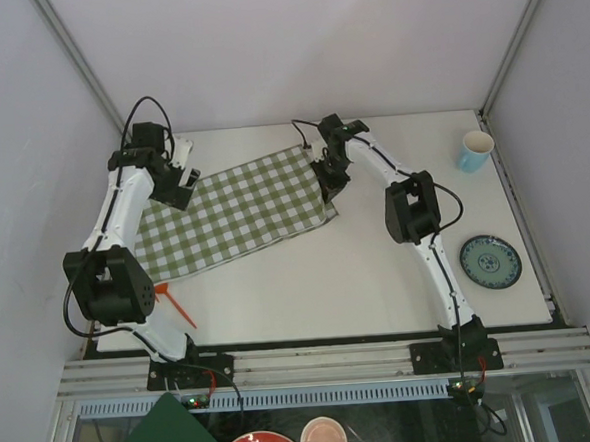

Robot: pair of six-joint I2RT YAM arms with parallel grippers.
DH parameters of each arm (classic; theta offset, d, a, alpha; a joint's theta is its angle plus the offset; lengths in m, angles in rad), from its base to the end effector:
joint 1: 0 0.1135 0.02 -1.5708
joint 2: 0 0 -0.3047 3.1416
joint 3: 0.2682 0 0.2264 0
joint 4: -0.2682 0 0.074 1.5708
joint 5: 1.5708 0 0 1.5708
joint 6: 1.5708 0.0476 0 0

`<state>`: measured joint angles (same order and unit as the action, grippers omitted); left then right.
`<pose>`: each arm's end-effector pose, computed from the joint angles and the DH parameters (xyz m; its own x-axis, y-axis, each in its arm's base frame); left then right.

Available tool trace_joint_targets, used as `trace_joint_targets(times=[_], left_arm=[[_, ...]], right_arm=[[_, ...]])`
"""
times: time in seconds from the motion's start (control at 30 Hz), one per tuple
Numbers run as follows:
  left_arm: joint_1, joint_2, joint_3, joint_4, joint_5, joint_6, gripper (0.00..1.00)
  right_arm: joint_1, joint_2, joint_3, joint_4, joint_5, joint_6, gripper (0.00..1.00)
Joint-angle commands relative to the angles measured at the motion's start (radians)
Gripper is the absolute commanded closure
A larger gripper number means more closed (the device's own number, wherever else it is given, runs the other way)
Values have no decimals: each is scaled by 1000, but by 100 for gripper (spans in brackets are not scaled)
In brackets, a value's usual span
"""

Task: Set the dinner table for one person
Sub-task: Flatten out the napkin at the center of the board.

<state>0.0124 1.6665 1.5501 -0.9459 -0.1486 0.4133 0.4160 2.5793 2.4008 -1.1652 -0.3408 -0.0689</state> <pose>0.3317 0.0112 0.3453 -0.8337 0.3869 -0.3939 0.2736 0.9092 0.3140 0.4784 0.2287 0.1804 -0.8582 -0.4500 -0.2470 -0.5100 0.8026 0.3094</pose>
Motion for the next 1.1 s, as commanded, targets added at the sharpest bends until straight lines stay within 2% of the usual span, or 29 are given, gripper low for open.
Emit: trace_joint_targets(times=[0.0,0.1,0.23,0.33,0.47,0.63,1.07], left_arm=[[-8,-23,-21,16,21,-17,0],[-8,-27,-29,15,26,-15,0],[-9,-24,-40,13,31,-10,0],[-10,-30,-49,20,36,-6,0],[-9,-43,-71,36,27,-5,0],[-9,-64,-114,69,-2,-2,0],[-9,-79,-151,98,-29,0,0]], right_arm=[[9,-46,38,-13,-26,19,100],[17,-54,35,-27,-35,21,100],[45,-99,-21,-26,37,-10,100],[51,-166,-89,22,98,-29,66],[38,-145,-36,-12,118,-22,46],[27,-163,-88,37,120,-16,45],[6,-113,-19,28,69,19,51]])
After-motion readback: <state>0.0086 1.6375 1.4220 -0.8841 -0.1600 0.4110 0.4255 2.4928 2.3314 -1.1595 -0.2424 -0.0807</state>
